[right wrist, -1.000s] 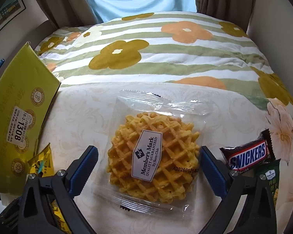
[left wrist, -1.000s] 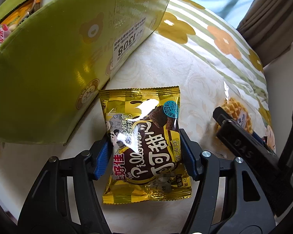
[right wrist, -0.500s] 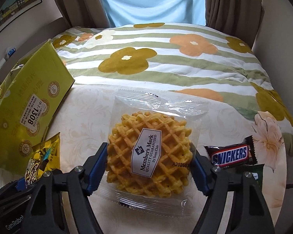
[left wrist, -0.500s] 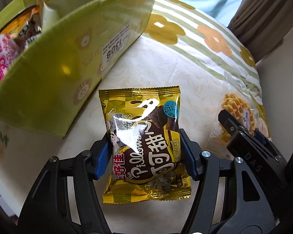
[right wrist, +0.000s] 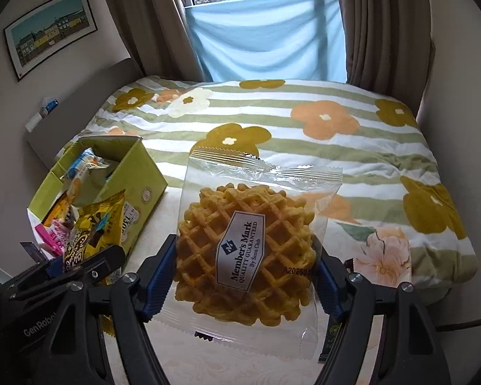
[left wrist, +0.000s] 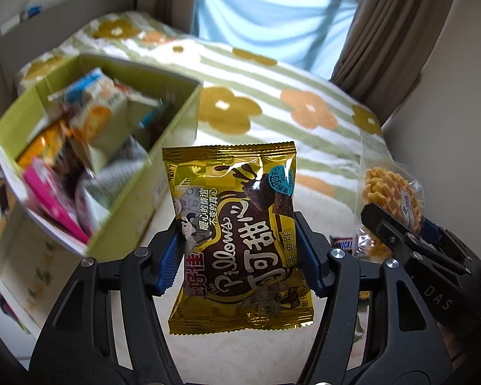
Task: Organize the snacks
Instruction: 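Carry both packs into the yellow box and open both tools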
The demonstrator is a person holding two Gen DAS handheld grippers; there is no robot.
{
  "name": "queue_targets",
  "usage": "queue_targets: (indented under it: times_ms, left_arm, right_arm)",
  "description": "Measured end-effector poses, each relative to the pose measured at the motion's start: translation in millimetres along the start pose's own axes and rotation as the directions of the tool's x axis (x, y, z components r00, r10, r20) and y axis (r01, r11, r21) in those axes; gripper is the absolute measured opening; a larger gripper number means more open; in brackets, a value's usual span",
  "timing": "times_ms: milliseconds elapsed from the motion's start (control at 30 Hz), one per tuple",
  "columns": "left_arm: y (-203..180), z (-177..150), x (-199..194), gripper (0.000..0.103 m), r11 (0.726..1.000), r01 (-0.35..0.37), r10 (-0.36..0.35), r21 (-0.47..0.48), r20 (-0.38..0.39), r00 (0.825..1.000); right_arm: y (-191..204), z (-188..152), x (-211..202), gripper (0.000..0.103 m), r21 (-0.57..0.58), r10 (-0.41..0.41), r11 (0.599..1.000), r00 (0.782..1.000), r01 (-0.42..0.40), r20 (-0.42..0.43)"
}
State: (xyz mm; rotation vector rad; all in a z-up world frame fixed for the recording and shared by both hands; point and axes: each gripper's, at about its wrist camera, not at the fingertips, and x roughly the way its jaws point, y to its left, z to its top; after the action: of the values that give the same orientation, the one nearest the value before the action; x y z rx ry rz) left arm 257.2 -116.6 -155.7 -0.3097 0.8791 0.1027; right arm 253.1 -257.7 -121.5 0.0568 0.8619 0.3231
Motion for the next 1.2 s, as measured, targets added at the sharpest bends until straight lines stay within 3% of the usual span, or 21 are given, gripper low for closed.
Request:
queue_targets:
  times_ms: [233, 433, 767, 967, 1000, 1100, 1200]
  left_arm:
    - [39, 47, -37, 0.059, 1.0, -0.011, 0.011, 0.003, 0.089, 0.996]
    - [108, 83, -52, 0.059, 1.0, -0.02, 0.019, 0.015, 0.117, 0.993]
    - [232, 138, -36, 0.059, 0.992, -0.074, 0.067, 0.101, 0.069, 0.995]
    - [280, 149, -9, 0.06, 0.99, -0.032, 0.034, 0.139, -0.009, 0.999]
    - [283, 149, -7, 0.065, 0.988, 0.0, 0.004, 0.154, -0.023, 1.0]
    - [286, 147, 0, 0.103, 0.976, 0.009, -0.001, 0.218, -0.038, 0.999]
    - [289, 142, 7, 0.103, 0.964, -0.011, 0.023, 0.265, -0.043, 0.999]
  right_arm:
    - [37, 28, -28, 0.072, -0.042, 0.048, 0.998, 0.997, -0.046, 0.054]
    - [91, 44, -22, 0.072, -0.042, 0.074, 0.997, 0.993, -0.07, 0.089]
    - [201, 65, 26, 0.072, -0.032, 0.104, 0.994, 0.991, -0.101, 0.087]
    - [232, 65, 50, 0.072, 0.01, 0.067, 0.998, 0.995, -0.068, 0.073]
    - [236, 64, 53, 0.072, 0.022, 0.058, 0.998, 0.996, -0.06, 0.07]
    - [246, 61, 57, 0.072, 0.029, 0.038, 0.999, 0.998, -0.039, 0.058]
    - [252, 59, 62, 0.072, 0.029, 0.017, 0.999, 0.999, -0.018, 0.036]
